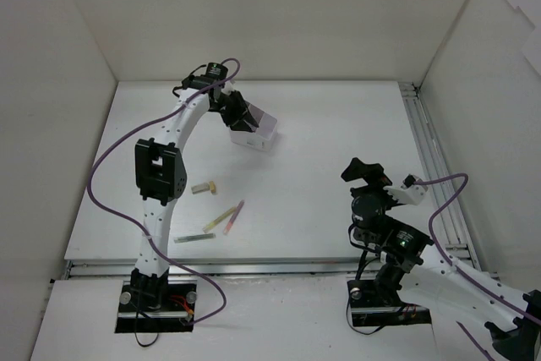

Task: Sort the stationery into containers
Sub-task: Place the pen in the storage box, then pick up the pen from the center of the board.

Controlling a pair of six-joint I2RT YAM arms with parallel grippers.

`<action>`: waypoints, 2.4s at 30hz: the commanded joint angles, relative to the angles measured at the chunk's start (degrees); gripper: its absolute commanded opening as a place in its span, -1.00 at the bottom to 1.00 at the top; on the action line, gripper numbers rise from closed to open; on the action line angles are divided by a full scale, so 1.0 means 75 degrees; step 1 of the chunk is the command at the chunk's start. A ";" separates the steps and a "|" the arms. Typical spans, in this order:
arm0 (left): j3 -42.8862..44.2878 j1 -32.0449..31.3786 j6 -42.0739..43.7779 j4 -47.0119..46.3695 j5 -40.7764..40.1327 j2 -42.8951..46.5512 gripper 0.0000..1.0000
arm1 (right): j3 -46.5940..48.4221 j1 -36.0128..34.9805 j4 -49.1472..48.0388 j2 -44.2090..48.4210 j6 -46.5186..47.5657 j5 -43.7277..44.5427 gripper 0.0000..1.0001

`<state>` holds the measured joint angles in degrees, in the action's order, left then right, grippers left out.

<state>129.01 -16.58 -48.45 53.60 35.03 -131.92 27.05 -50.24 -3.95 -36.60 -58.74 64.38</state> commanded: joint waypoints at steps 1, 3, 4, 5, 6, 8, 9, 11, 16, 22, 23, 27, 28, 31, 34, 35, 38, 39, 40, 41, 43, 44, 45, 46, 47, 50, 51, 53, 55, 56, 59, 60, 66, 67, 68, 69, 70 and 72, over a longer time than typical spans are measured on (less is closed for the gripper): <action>0.0166 0.0101 -0.0045 -0.0479 0.0252 0.0362 -0.50 | 0.0026 0.0030 -0.0154 0.0064 0.0062 0.0627 0.86; 0.0084 0.0101 0.0037 -0.0549 0.0205 0.0490 -0.26 | 0.0073 0.0030 -0.0154 0.0028 0.0074 0.0615 0.86; 0.0026 0.0101 0.0061 -0.0677 0.0205 0.0561 -0.20 | 0.0085 0.0019 -0.0154 0.0017 0.0097 0.0604 0.86; -0.0021 0.0101 0.0096 -0.0760 0.0217 0.0631 -0.16 | 0.0108 0.0030 -0.0154 -0.0053 0.0144 0.0580 0.86; -0.0184 0.0101 0.0108 -0.0830 0.0228 0.0783 -0.11 | 0.0178 0.0030 -0.0142 -0.0077 0.0226 0.0534 0.86; -0.0314 0.0101 0.0260 -0.0959 0.0182 0.0948 -0.02 | 0.0272 0.0030 -0.0154 -0.0240 0.0367 0.0440 0.87; -0.0326 0.0031 0.0318 -0.0971 0.0147 0.1111 0.08 | 0.0400 0.0030 -0.0154 -0.0311 0.0530 0.0335 0.88; -0.0385 -0.0063 0.0576 -0.0960 0.0018 0.1287 0.22 | 0.0530 0.0031 -0.0387 -0.0557 0.0962 0.0078 0.90; -0.0676 -0.0507 0.1406 -0.0573 -0.0788 0.2188 0.36 | 0.0788 0.0030 -0.2165 -0.1224 0.3739 -0.1514 0.93; -0.3229 -0.0847 0.1982 -0.1041 -0.3008 0.4730 0.39 | 0.1431 0.0042 -0.2571 -0.2347 0.6927 -0.5778 0.96; -0.3929 -0.1080 0.2029 -0.1077 -0.3575 0.5522 0.43 | 0.1943 0.0031 -0.2347 -0.2989 0.7255 -0.7048 0.96; -0.5562 -0.1551 0.1726 -0.1065 -0.6529 0.7589 0.67 | 0.2814 -0.0367 -0.2168 -0.4691 0.7947 -0.8514 0.96; -0.5878 -0.1621 0.1586 -0.1077 -0.6893 0.8022 0.70 | 0.2966 -0.0461 -0.2274 -0.5008 0.7868 -0.8432 0.96; -0.7062 -0.1622 0.0801 -0.1146 -0.8275 0.9605 0.76 | 0.4160 -0.0778 -0.1728 -0.6493 0.6546 -0.7755 0.96; -0.8175 -0.1622 0.0530 -0.1531 -0.8455 1.0941 0.96 | 0.5087 -0.1188 -0.0955 -0.7455 0.5082 -0.6186 0.96; -0.8596 -0.1622 0.0530 -0.1580 -0.8420 1.1478 0.99 | 0.5367 -0.1304 -0.0695 -0.7645 0.4057 -0.5439 0.96; -0.9102 -0.1622 0.0377 -0.1499 -0.8420 1.2172 0.99 | 0.5592 -0.1364 0.0068 -0.8115 0.2332 -0.4613 0.96; -0.9173 -0.1622 0.0273 -0.1418 -0.8432 1.2279 0.99 | 0.5546 -0.1364 0.0127 -0.8186 0.1941 -0.4530 0.96; -0.9232 -0.1622 0.0179 -0.1208 -0.8490 1.2373 0.99 | 0.5511 -0.1376 0.0128 -0.8233 0.1671 -0.4564 0.96; -0.9337 -0.1622 -0.0019 -0.1113 -0.8548 1.2537 0.99 | 0.5522 -0.1422 0.0128 -0.8407 0.1436 -0.4518 0.96; -0.9431 -0.1622 -0.0138 -0.0926 -0.8607 1.2632 0.99 | 0.5604 -0.1458 0.0174 -0.8619 0.0978 -0.4517 0.96; -0.9490 -0.1622 -0.0219 -0.0901 -0.8608 1.2678 0.99 | 0.5779 -0.1481 0.0256 -0.8887 0.0861 -0.4576 0.96; -0.9514 -0.1622 -0.0232 -0.0866 -0.8596 1.2679 0.99 | 0.5862 -0.1504 0.0361 -0.9017 0.0604 -0.4588 0.95; -0.9514 -0.1622 -0.0267 -0.0808 -0.8584 1.2667 0.99 | 0.5920 -0.1493 0.0478 -0.9135 0.0486 -0.4588 0.93; -0.9468 -0.1622 -0.0302 -0.0749 -0.8584 1.2632 0.99 | 0.5956 -0.1470 0.0479 -0.9321 0.0160 -0.4588 0.93; -0.9479 -0.1622 -0.0384 -0.0655 -0.8608 1.2504 0.99 | 0.5979 -0.1481 0.0491 -0.9534 -0.0310 -0.4611 0.82; -0.9490 -0.1622 -0.0361 -0.0655 -0.8608 1.2468 0.99 | 0.6049 -0.1516 0.0479 -0.9581 -0.0336 -0.4611 0.76; -0.9549 -0.1622 -0.0105 -0.0807 -0.8397 1.2340 0.99 | 0.6364 -0.1493 0.0479 -0.9815 -0.0266 -0.4646 0.69; -0.9549 -0.1622 -0.0079 -0.0738 -0.8373 1.2246 0.99 | 0.6483 -0.1493 0.0491 -1.0013 -0.0324 -0.4810 0.53; -0.9549 -0.1622 -0.0080 -0.0725 -0.8408 1.2176 1.00 | 0.6553 -0.1481 0.0479 -1.0084 -0.0440 -0.4961 0.47; -0.9595 -0.1622 -0.0150 -0.0678 -0.8514 1.2152 0.99 | 0.6542 -0.1493 0.0491 -1.0237 -0.0710 -0.5348 0.27; -0.9608 -0.1622 -0.0127 -0.0702 -0.8502 1.2152 0.99 | 0.6530 -0.1505 0.0479 -1.0249 -0.0711 -0.5361 0.20; -0.9701 -0.1622 -0.0080 -0.0842 -0.8479 1.2315 0.99 | 0.6331 -0.1493 0.0854 -1.0191 -0.0793 -0.5583 0.13; -0.9736 -0.1622 -0.0080 -0.0854 -0.8479 1.2339 0.99 | 0.6308 -0.1493 0.0935 -1.0214 -0.0816 -0.5700 0.12; -0.9748 -0.1622 -0.0080 -0.0877 -0.8479 1.2351 0.99 | 0.6296 -0.1516 0.0959 -1.0225 -0.0828 -0.5782 0.05; -0.9760 -0.1622 -0.0056 -0.0901 -0.8479 1.2351 0.99 | 0.6284 -0.1505 0.0994 -1.0249 -0.0840 -0.5853 -0.04; -0.9772 -0.1622 -0.0079 -0.0878 -0.8490 1.2339 0.99 | 0.6273 -0.1516 0.1076 -1.0284 -0.0875 -0.5877 -0.07; -0.9772 -0.1622 -0.0068 -0.0889 -0.8479 1.2327 0.99 | 0.6261 -0.1528 0.1240 -1.0261 -0.0980 -0.5830 -0.23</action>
<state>55.51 -28.71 -49.67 49.15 -27.94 -38.83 74.04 -61.23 2.83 -114.32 -63.68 20.45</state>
